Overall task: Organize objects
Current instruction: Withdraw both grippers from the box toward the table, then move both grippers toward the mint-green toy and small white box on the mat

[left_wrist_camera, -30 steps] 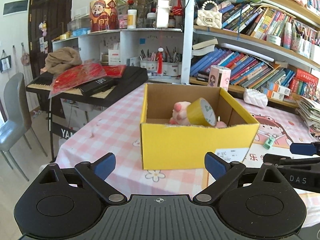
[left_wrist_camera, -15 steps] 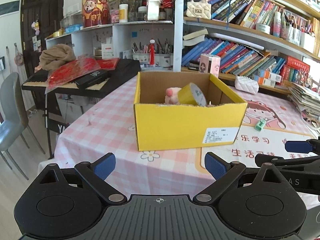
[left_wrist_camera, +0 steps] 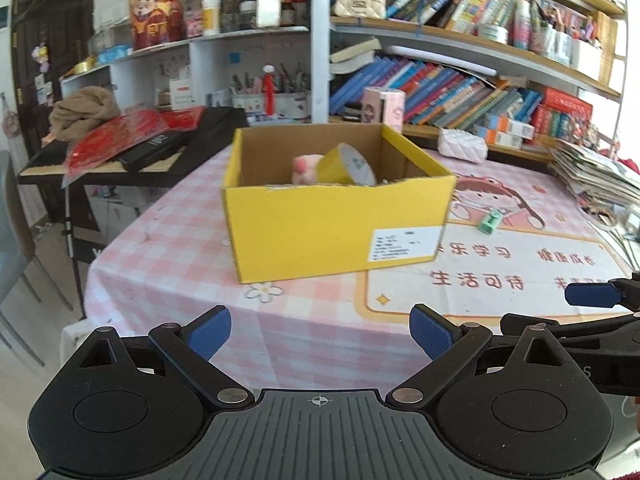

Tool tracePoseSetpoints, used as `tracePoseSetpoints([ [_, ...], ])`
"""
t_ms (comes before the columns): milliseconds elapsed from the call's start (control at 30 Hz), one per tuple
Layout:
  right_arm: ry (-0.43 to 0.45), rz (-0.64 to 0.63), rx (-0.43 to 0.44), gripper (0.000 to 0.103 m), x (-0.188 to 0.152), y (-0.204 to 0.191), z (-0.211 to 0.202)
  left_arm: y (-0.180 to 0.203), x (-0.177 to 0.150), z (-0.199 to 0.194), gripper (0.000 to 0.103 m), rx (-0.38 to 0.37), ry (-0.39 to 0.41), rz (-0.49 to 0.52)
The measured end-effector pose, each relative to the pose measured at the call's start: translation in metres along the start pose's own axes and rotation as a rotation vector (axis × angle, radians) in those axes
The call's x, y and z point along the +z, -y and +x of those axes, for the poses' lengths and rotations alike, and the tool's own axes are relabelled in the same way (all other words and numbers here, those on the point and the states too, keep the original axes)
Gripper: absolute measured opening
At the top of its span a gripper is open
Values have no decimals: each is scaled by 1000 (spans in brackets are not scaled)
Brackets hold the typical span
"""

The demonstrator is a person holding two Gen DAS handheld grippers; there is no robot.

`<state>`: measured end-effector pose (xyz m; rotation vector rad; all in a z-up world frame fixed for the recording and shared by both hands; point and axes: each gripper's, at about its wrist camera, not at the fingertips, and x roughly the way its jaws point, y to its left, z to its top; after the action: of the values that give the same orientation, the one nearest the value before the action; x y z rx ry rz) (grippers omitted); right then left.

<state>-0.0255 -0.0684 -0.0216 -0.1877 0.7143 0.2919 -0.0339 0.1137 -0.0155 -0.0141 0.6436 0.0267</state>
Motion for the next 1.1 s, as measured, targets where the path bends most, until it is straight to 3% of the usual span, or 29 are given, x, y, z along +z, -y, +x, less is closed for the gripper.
tracePoseSetpoints([
  [633,-50,134,-145,77,-21,57,-7,60,8,26,98,-161,-38,126],
  [1100,-65,179,-190,77,-16,102,5,102,25,52,98,-201,-47,168],
])
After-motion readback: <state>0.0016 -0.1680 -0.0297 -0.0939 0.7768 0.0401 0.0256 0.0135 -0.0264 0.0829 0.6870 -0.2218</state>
